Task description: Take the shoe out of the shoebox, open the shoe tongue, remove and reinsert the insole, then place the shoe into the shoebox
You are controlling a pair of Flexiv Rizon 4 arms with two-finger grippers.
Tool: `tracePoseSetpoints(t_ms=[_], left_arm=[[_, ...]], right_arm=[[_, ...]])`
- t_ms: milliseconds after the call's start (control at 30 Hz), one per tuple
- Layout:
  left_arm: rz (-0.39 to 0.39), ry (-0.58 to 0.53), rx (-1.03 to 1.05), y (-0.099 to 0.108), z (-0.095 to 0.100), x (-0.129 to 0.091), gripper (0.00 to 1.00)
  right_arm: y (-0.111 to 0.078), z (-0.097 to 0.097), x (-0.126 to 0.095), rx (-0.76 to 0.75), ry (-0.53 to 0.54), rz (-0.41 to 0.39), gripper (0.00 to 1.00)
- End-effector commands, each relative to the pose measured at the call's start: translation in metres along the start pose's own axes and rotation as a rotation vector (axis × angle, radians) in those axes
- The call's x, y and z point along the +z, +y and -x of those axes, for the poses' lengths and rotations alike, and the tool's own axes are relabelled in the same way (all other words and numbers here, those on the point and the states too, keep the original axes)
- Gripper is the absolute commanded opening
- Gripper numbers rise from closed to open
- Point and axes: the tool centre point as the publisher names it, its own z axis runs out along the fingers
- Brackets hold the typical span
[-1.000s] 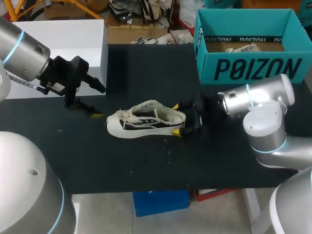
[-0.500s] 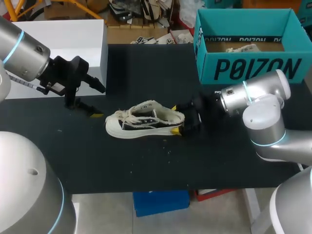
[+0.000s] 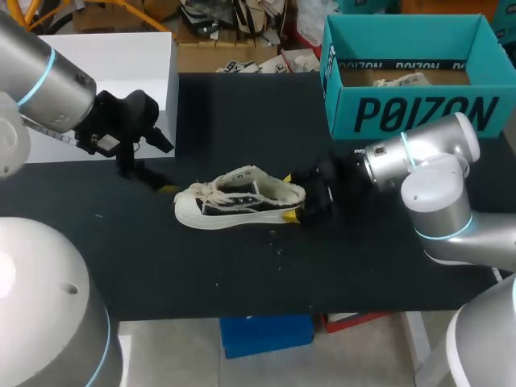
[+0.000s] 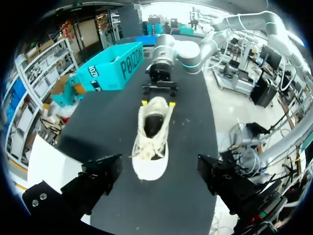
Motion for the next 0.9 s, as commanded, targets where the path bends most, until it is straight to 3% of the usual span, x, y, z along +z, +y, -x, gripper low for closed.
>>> tracePoseSetpoints(t_ms=[33,467,600,667,700,733,900], left_arm=[[0.115,-0.076,-0.137,-0.011,-0.011,0.007,1.0],[0.115,-0.076,-0.137,-0.011,-0.011,0.007,1.0],[0.17,-0.326,-0.626,-0.047,-0.003,0.042,1.0],[0.225,-0.453,-0.923,-0.062,0.005,0.057,1.0],[0.304,-0.504,-1.107,-0.065,0.013,0.064,1.0],[0.306,-0.571,-1.199,-0.066,0.016,0.07,1.0],[0.306,-0.571,-1.199,-0.066,0.016,0.07,1.0]], right_arm=[[-0.004,0.002,0.006,0.001,0.001,-0.001,0.0],[-0.004,0.002,0.006,0.001,0.001,-0.001,0.0],[-0.004,0.002,0.006,0.001,0.001,-0.001,0.0],[-0.004,0.002,0.006,0.001,0.001,-0.001,0.0],[-0.004,0.002,0.006,0.001,0.001,-0.001,0.0],[-0.004,0.002,0.006,0.001,0.001,-0.001,0.0],[-0.004,0.002,0.006,0.001,0.001,-0.001,0.0]])
